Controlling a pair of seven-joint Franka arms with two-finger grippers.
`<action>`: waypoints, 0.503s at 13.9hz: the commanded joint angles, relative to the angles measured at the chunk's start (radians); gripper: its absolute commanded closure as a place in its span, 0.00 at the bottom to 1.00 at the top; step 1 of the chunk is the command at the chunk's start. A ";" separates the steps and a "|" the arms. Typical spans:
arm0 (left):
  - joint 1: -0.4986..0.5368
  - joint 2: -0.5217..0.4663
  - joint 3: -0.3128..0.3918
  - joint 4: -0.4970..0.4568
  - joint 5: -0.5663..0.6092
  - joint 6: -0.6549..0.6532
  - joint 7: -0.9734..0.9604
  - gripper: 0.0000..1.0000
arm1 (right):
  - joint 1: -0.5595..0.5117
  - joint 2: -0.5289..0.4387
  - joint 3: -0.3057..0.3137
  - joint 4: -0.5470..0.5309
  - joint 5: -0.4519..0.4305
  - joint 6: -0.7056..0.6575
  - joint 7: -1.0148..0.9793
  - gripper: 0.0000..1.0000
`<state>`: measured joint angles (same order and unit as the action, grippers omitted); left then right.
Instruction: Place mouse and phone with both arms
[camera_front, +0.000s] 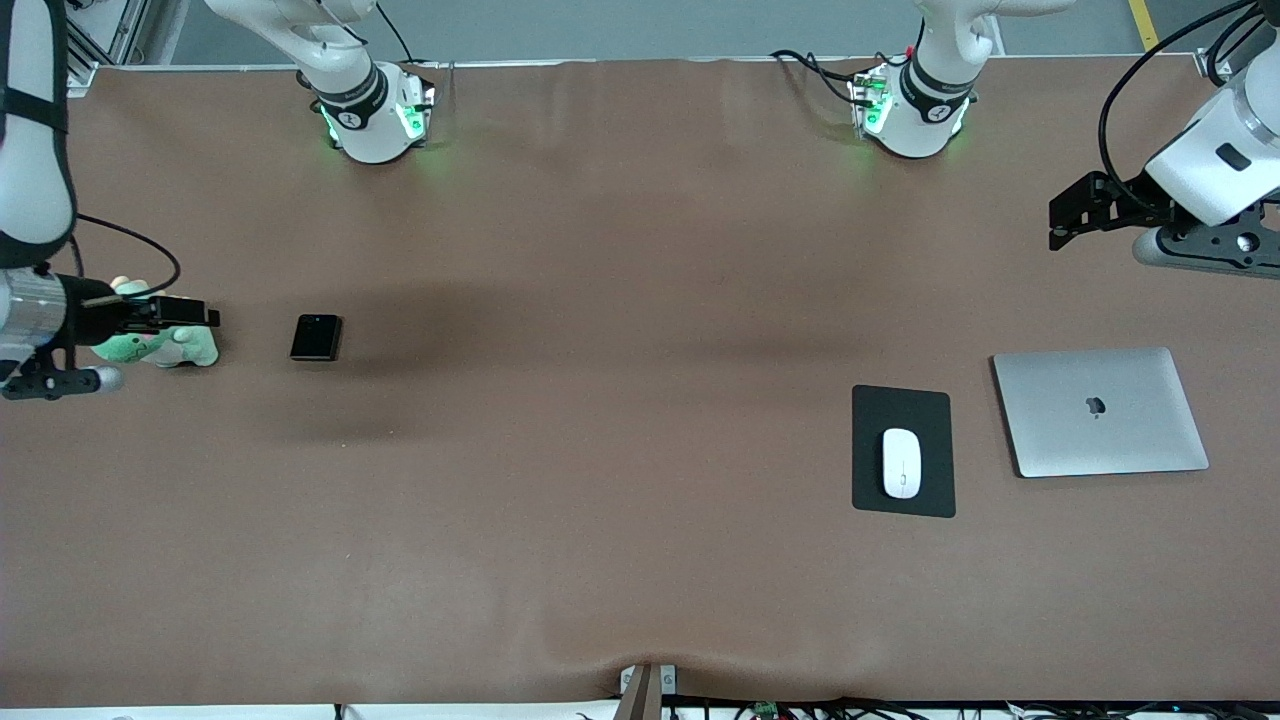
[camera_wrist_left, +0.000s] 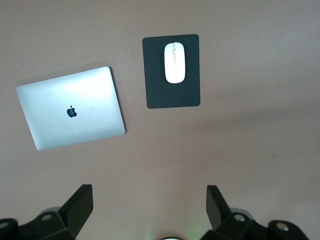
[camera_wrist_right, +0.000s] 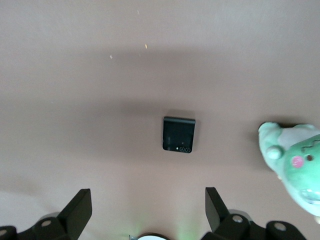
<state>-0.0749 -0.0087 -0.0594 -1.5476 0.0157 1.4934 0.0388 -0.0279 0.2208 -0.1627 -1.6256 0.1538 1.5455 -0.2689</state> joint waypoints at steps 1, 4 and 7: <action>0.009 -0.019 -0.005 -0.008 0.003 0.001 -0.007 0.00 | -0.020 0.020 0.012 0.131 -0.022 -0.059 -0.032 0.00; 0.012 -0.020 -0.002 -0.003 0.003 0.001 -0.005 0.00 | -0.023 0.031 0.012 0.245 -0.027 -0.125 -0.035 0.00; 0.012 -0.027 0.003 0.003 0.001 -0.001 -0.007 0.00 | -0.023 0.037 0.012 0.369 -0.033 -0.110 -0.032 0.00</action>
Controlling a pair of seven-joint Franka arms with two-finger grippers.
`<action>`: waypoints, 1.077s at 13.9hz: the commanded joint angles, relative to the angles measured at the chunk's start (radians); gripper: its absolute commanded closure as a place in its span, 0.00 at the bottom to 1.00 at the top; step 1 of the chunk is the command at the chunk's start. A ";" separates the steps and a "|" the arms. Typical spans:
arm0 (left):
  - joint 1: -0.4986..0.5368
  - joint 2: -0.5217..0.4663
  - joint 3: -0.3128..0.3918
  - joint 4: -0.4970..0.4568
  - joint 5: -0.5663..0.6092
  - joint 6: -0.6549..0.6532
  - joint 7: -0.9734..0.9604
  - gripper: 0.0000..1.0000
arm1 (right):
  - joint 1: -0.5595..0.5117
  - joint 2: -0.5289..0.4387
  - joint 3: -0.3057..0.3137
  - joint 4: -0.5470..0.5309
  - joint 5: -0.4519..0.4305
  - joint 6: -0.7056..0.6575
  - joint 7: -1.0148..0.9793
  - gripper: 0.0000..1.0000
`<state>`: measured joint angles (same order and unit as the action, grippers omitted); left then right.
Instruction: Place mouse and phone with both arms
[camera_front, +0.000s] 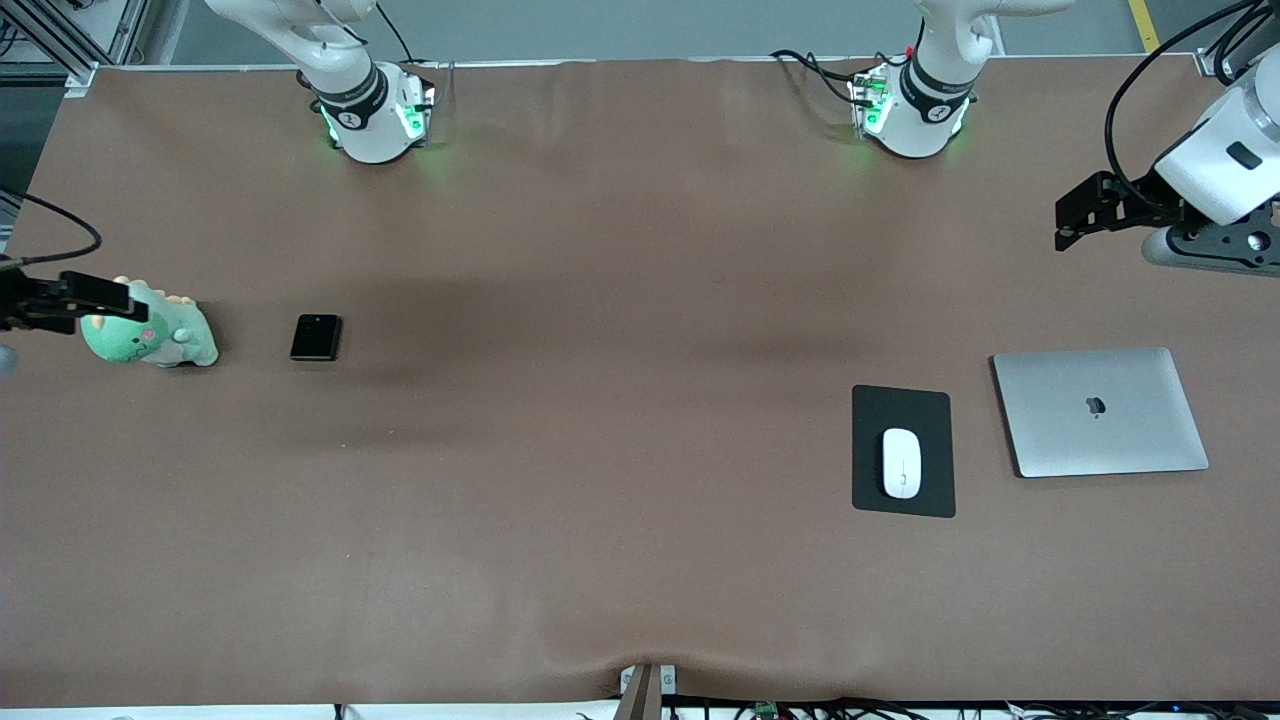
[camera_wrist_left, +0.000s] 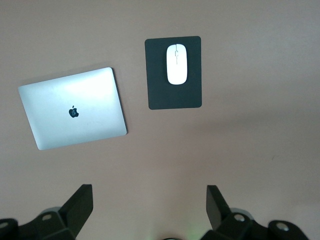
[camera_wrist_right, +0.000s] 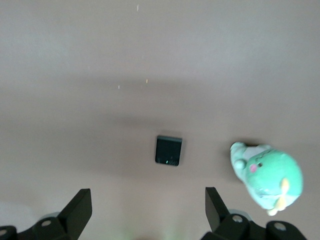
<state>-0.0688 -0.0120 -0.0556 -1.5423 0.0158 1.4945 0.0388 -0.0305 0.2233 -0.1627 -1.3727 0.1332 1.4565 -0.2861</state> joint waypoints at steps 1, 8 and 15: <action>0.006 -0.022 -0.001 -0.002 0.001 -0.002 -0.008 0.00 | -0.017 0.034 0.012 0.147 -0.011 -0.015 -0.013 0.00; 0.004 -0.014 0.000 -0.002 0.039 0.001 -0.010 0.00 | 0.001 -0.085 0.008 0.127 -0.050 -0.142 -0.010 0.00; 0.006 -0.016 -0.004 0.013 0.026 -0.005 -0.008 0.00 | 0.014 -0.240 0.008 -0.098 -0.089 -0.134 -0.007 0.00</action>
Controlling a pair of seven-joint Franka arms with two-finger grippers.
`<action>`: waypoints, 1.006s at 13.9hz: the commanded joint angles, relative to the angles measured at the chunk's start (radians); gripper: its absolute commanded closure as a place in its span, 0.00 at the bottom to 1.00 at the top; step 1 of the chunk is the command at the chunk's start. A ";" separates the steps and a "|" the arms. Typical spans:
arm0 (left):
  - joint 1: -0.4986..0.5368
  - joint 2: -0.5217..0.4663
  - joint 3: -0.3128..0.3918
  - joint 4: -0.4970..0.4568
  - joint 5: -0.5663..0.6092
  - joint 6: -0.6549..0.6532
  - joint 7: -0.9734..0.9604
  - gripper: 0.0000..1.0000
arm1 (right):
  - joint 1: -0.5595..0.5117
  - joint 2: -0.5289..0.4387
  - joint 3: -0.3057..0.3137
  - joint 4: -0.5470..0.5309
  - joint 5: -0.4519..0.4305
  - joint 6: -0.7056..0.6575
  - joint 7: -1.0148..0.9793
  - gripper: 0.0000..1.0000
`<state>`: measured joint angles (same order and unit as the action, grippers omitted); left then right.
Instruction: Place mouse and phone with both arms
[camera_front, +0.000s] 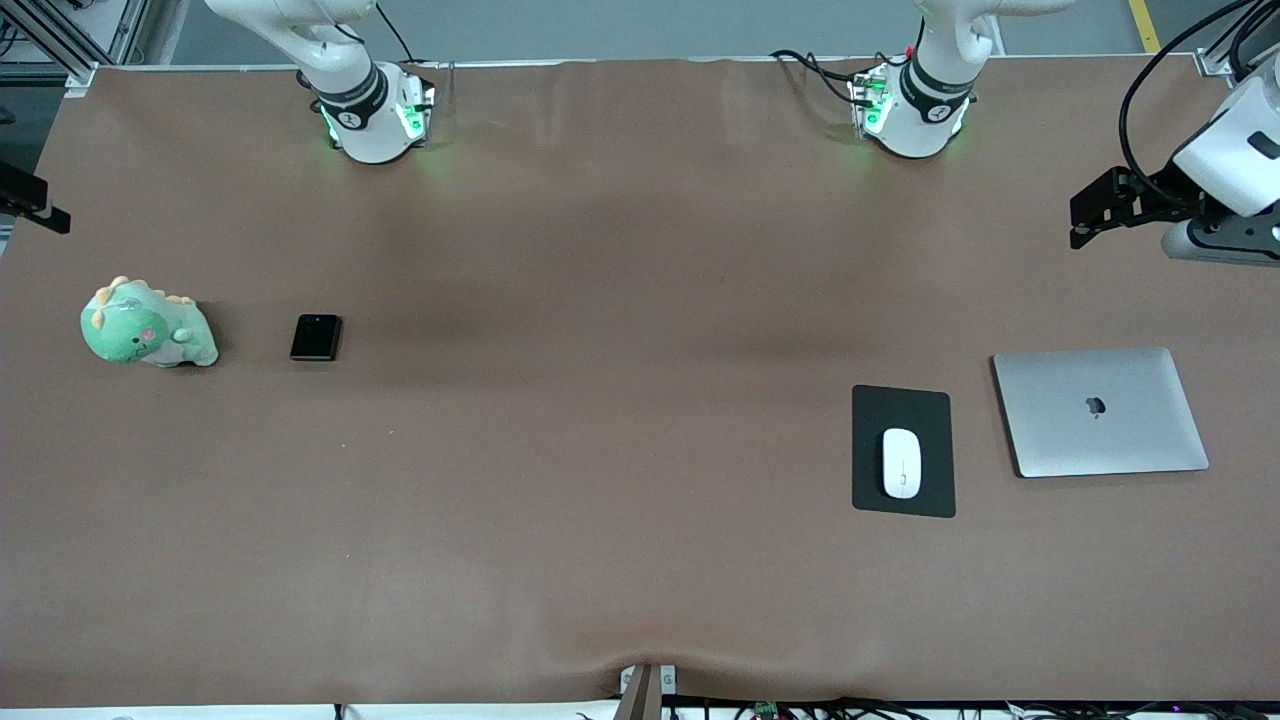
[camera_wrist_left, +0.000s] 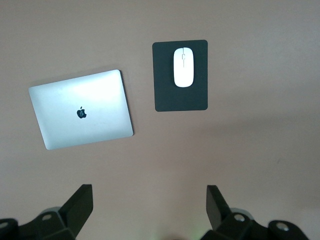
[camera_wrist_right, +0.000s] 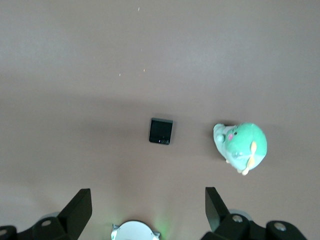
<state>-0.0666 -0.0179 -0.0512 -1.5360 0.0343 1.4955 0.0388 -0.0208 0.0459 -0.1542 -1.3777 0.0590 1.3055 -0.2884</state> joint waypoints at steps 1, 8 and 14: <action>0.004 -0.008 -0.007 0.017 0.007 -0.006 -0.005 0.00 | 0.001 -0.067 -0.004 -0.110 -0.018 0.012 -0.005 0.00; 0.025 -0.004 -0.001 0.023 0.018 -0.008 0.013 0.00 | 0.008 -0.103 0.001 -0.175 -0.036 0.011 0.120 0.00; 0.040 0.006 -0.001 0.023 0.018 -0.009 0.032 0.00 | -0.004 -0.090 -0.002 -0.144 -0.050 -0.006 0.112 0.00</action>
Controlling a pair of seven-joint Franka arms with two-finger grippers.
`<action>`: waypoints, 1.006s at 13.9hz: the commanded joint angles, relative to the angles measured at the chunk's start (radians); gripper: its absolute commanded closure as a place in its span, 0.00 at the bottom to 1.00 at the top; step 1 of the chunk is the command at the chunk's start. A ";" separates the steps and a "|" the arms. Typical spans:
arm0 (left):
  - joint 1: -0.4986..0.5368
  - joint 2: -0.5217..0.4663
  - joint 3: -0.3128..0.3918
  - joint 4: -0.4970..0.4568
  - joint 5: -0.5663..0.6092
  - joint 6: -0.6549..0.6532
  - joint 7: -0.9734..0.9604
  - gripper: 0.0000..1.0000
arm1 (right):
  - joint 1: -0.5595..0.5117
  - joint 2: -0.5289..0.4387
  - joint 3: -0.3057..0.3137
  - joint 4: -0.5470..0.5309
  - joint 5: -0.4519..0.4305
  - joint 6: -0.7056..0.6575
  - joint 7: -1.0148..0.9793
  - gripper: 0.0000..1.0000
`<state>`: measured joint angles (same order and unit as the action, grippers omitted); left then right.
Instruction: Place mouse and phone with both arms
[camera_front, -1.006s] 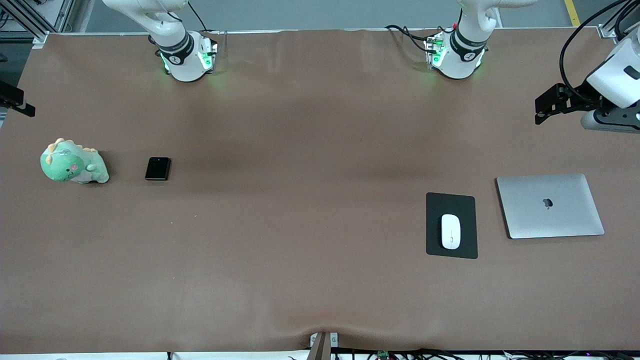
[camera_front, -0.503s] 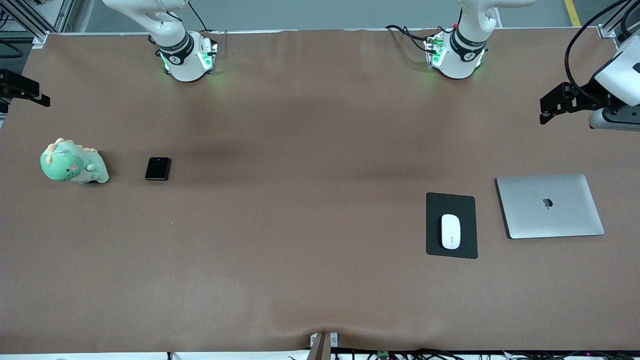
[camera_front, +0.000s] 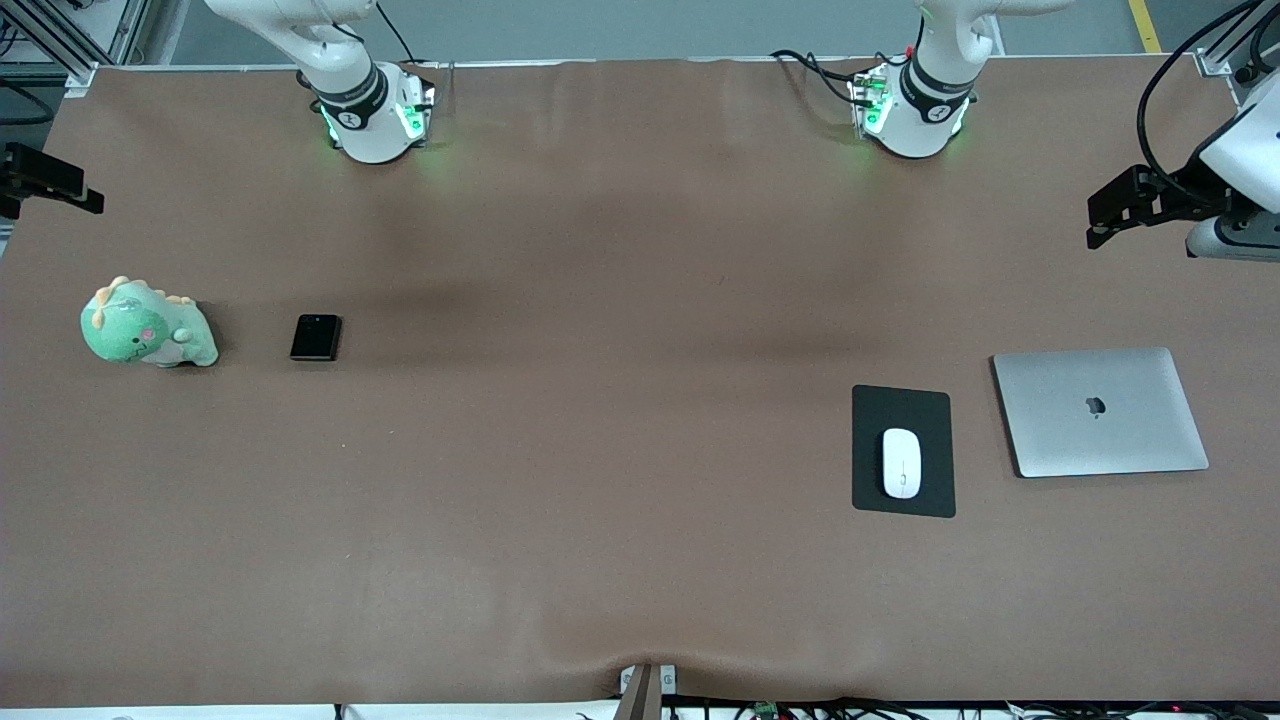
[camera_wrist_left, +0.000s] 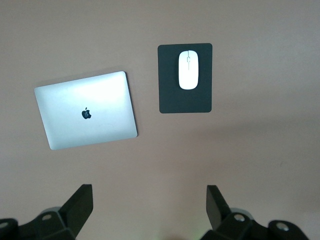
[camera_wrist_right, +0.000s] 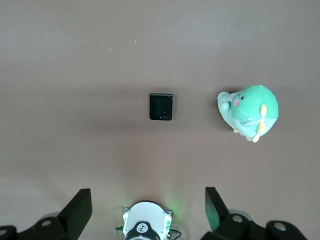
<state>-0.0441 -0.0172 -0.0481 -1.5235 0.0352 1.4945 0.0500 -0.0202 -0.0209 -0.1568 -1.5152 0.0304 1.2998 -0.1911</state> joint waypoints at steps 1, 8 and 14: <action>0.021 0.005 -0.004 0.013 0.017 -0.007 0.021 0.00 | -0.009 -0.014 0.000 0.007 -0.023 -0.001 0.015 0.00; 0.021 0.019 -0.001 0.014 0.015 -0.007 0.022 0.00 | -0.012 0.027 0.002 0.033 -0.007 0.006 0.016 0.00; 0.009 0.026 -0.010 0.013 0.006 -0.007 0.010 0.00 | -0.006 0.035 0.003 0.050 -0.004 0.009 0.016 0.00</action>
